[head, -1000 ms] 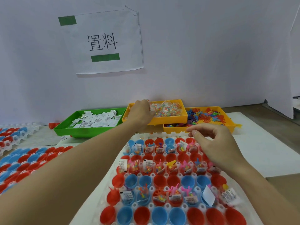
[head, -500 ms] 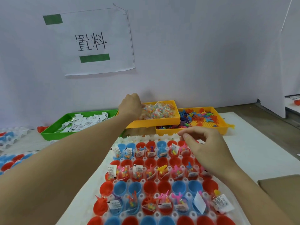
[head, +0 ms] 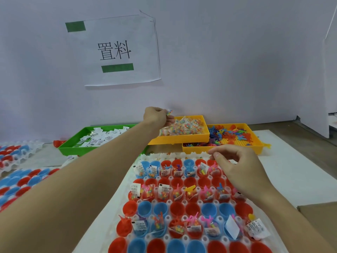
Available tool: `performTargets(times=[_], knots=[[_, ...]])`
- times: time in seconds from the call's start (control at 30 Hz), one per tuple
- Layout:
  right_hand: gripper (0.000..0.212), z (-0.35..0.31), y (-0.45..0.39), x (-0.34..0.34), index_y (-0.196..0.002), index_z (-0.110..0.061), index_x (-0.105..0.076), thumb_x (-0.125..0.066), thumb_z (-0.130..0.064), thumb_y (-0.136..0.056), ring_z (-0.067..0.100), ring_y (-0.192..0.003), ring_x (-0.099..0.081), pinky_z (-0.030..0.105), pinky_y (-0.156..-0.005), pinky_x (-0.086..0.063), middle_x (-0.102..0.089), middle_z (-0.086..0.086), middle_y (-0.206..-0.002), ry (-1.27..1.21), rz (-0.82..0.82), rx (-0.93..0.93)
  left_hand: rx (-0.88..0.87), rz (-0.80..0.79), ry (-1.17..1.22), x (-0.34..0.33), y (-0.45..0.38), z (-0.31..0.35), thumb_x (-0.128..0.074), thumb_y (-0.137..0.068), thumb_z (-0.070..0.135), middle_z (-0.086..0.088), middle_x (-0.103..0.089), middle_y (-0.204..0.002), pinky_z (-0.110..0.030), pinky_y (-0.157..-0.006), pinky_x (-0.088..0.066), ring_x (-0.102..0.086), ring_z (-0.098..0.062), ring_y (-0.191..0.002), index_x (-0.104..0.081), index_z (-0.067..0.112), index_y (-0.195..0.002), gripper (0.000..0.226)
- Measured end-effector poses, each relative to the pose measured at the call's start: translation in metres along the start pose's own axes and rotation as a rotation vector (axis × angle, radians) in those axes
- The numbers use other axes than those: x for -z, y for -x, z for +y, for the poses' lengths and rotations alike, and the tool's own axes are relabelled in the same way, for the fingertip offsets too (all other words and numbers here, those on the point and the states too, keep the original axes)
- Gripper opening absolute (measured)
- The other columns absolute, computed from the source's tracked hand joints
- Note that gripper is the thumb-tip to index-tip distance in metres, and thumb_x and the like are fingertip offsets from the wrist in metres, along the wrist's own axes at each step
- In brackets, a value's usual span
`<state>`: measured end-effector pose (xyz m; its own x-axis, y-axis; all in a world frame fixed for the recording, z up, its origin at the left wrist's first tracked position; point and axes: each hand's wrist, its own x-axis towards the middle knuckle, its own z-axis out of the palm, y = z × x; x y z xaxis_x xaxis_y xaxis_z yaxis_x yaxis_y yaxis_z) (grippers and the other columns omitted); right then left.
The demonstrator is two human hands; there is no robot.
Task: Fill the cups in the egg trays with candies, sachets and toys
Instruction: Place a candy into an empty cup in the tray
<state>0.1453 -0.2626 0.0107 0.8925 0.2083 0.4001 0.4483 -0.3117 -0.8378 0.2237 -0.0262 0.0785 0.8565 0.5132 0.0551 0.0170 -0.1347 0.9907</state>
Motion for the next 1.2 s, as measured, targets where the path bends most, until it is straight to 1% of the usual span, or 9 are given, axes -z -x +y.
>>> performTargets(times=[0.17,0.37,0.47,0.57,0.67,0.8,1.03,1.13,1.2], knots=[[0.018,-0.002,0.000,0.000,-0.094,-0.030,-0.075,-0.062,-0.017,-0.096,-0.010,-0.088,-0.063,0.002,-0.067,-0.047,-0.072,-0.019,-0.089,-0.012,-0.004,0.005,0.033,-0.180,0.036,0.001,0.037,0.001,-0.052,-0.101,0.009,-0.013,-0.068,-0.079,-0.023,-0.054,-0.053,-0.067,-0.018,-0.062,-0.059,0.002,-0.102,0.010],[0.017,-0.011,0.004,-0.003,-0.097,-0.029,-0.075,-0.062,-0.017,-0.096,-0.002,-0.087,-0.067,0.009,-0.068,-0.052,-0.072,-0.017,-0.089,0.005,-0.030,0.021,-0.124,-0.359,-0.041,0.032,0.107,-0.004,-0.055,-0.100,0.010,-0.011,-0.069,-0.070,-0.023,-0.056,-0.055,-0.065,-0.017,-0.056,-0.064,0.006,-0.090,0.013],[0.016,-0.020,0.008,-0.007,-0.099,-0.028,-0.075,-0.063,-0.018,-0.095,0.002,-0.087,-0.069,0.018,-0.073,-0.056,-0.074,-0.015,-0.091,-0.009,-0.074,0.028,-0.234,-0.356,-0.084,0.059,0.140,-0.012,-0.059,-0.097,0.009,-0.008,-0.069,-0.066,-0.024,-0.056,-0.055,-0.065,-0.018,-0.056,-0.066,0.005,-0.094,0.009],[0.016,-0.031,0.016,-0.013,-0.101,-0.028,-0.075,-0.065,-0.018,-0.094,0.002,-0.084,-0.071,0.019,-0.075,-0.058,-0.076,-0.013,-0.090,-0.050,-0.156,0.059,-0.297,-0.312,-0.044,0.079,0.165,-0.023,-0.058,-0.097,0.006,-0.009,-0.068,-0.064,-0.031,-0.054,-0.053,-0.061,-0.023,-0.054,-0.058,0.009,-0.105,0.009],[0.018,-0.041,0.025,-0.023,-0.104,-0.030,-0.074,-0.069,-0.019,-0.091,0.006,-0.082,-0.073,0.022,-0.077,-0.059,-0.076,-0.012,-0.091,-0.138,-0.275,0.084,-0.360,-0.277,-0.033,0.087,0.172,-0.032,-0.057,-0.097,0.004,-0.012,-0.066,-0.063,-0.035,-0.052,-0.048,-0.057,-0.026,-0.051,-0.056,0.010,-0.100,0.006],[0.036,-0.047,0.032,-0.031,-0.113,-0.037,-0.068,-0.069,-0.042,-0.078,0.008,-0.090,-0.073,0.027,-0.079,-0.059,-0.076,-0.012,-0.094,-0.173,-0.343,0.125,-0.419,-0.272,-0.027,0.086,0.175,-0.044,-0.060,-0.095,0.006,-0.011,-0.064,-0.060,-0.032,-0.053,-0.049,-0.059,-0.023,-0.052,-0.064,0.009,-0.090,0.008],[0.027,-0.052,0.036,-0.035,-0.100,-0.031,-0.075,-0.074,-0.027,-0.074,0.007,-0.085,-0.075,0.018,-0.075,-0.058,-0.077,-0.012,-0.090,-0.260,-0.302,0.197,-0.425,-0.384,0.075,0.078,0.185,-0.050,-0.070,-0.085,0.015,-0.002,-0.073,-0.075,-0.021,-0.059,-0.051,-0.067,-0.014,-0.063,-0.072,0.021,-0.091,0.009],[0.023,-0.052,0.036,-0.035,-0.095,-0.030,-0.076,-0.073,-0.026,-0.072,0.008,-0.080,-0.075,0.018,-0.072,-0.058,-0.078,-0.010,-0.086,-0.272,-0.245,0.180,-0.421,-0.402,0.021,0.081,0.184,-0.050,-0.078,-0.079,0.005,0.000,-0.075,-0.082,-0.021,-0.072,-0.055,-0.072,-0.013,-0.078,-0.072,0.021,-0.096,0.024],[0.022,-0.053,0.037,-0.036,-0.093,-0.030,-0.076,-0.074,-0.024,-0.072,0.010,-0.077,-0.075,0.017,-0.070,-0.058,-0.078,-0.009,-0.082,-0.282,-0.228,0.169,-0.401,-0.385,0.000,0.081,0.184,-0.050,-0.077,-0.080,-0.001,-0.002,-0.075,-0.080,-0.022,-0.072,-0.056,-0.072,-0.013,-0.075,-0.073,0.017,-0.097,0.025]])
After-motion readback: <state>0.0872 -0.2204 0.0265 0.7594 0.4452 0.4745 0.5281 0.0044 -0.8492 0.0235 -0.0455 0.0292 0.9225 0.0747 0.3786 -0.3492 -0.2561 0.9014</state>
